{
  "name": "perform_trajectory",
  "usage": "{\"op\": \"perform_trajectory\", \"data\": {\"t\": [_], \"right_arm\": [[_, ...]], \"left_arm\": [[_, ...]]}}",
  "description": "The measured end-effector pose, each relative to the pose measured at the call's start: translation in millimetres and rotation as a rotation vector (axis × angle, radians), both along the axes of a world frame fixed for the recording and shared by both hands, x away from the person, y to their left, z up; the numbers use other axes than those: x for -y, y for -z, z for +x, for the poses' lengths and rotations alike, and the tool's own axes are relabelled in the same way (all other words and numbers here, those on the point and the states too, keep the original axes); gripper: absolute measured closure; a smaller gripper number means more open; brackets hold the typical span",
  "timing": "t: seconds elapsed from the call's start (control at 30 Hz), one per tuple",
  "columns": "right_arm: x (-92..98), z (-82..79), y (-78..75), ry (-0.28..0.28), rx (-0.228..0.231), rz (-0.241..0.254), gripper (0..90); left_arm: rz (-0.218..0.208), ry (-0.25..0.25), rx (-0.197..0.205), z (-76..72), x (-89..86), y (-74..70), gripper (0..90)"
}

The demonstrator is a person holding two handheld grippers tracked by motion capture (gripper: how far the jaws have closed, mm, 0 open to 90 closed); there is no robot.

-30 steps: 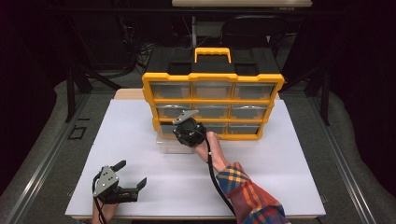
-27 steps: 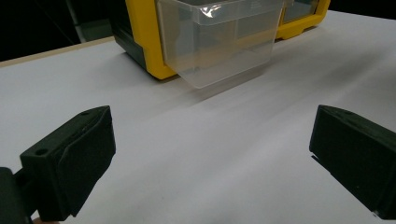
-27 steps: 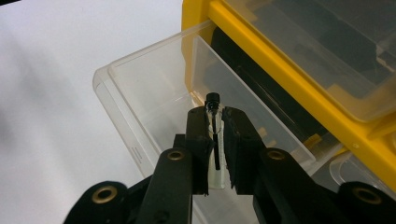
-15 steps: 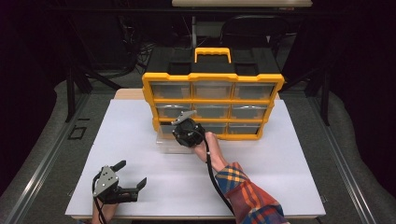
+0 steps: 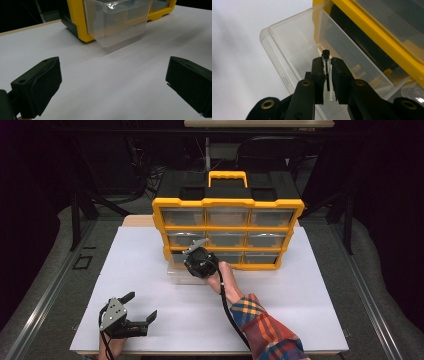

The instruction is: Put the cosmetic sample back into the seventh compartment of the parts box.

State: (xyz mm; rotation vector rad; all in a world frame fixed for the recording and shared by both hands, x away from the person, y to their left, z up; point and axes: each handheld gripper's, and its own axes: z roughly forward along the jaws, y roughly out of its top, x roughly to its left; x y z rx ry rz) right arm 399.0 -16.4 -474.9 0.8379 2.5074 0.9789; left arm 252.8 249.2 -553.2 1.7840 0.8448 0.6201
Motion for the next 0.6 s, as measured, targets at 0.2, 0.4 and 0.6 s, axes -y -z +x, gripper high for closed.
{"op": "perform_trajectory", "data": {"t": [0.2, 0.4, 0.6], "right_arm": [[1.3, -0.7, -1.8, 0.002, 0.011, 0.012, 69.4], [10.8, -3.8, -10.9, 0.013, 0.037, 0.046, 56.4], [19.9, -7.2, -19.0, 0.026, 0.051, 0.082, 49.0]], "left_arm": [[-0.002, -0.001, 0.0, -0.1, -0.2, 0.0, 0.3], [0.002, 0.001, 0.0, 0.1, -0.3, 0.2, 0.3], [0.0, -0.002, 0.0, -0.3, -0.4, 0.0, 0.3]]}}
